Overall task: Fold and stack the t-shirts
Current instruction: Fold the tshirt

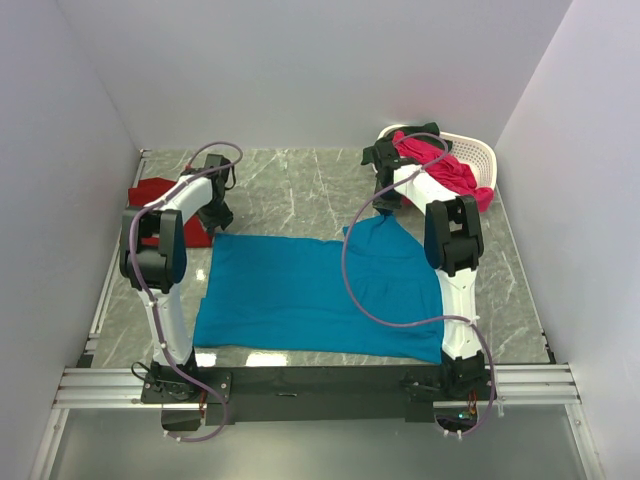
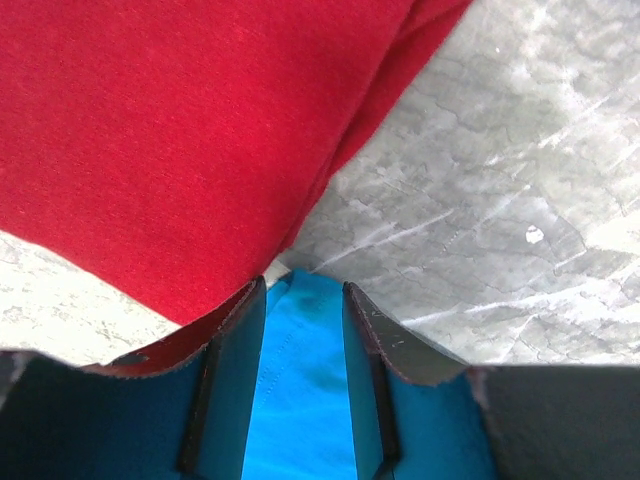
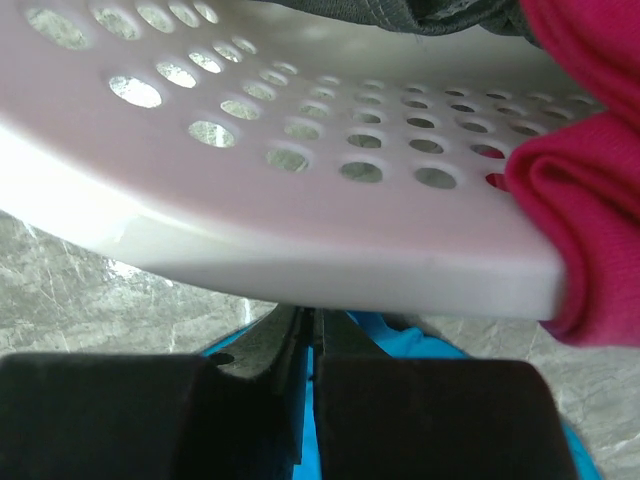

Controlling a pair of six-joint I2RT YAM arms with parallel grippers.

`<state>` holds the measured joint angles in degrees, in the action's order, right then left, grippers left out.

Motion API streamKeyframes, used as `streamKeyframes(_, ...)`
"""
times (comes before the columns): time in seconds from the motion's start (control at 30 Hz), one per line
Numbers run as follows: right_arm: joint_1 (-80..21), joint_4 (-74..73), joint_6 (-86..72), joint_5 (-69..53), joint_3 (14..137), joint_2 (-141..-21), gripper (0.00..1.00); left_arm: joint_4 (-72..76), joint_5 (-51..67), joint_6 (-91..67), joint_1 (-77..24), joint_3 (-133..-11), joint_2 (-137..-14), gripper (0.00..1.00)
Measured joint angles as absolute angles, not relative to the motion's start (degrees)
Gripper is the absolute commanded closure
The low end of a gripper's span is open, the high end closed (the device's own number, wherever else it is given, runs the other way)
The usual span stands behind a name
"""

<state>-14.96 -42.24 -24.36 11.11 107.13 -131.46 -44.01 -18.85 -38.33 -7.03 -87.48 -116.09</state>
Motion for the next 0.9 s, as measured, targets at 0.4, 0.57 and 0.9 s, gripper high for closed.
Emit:
streamKeyframes(0.4, -14.96, -41.98, -24.38, 10.85, 106.45, -131.07, 1.00, -43.99, -18.39, -38.37, -7.60, -86.37, -117.62, 0.62)
streamKeyframes(0.57, -14.96, -41.60, -24.38, 10.81, 105.38, -130.39, 1.00, -43.46, -18.52, -38.52, -7.60, -86.35, -117.82, 0.80)
streamKeyframes(0.9, -14.96, -41.80, -24.34, 10.39, 100.62, -125.69, 1.00, -43.07, -19.00, -38.11, -7.70, -86.26, -117.91, 0.99)
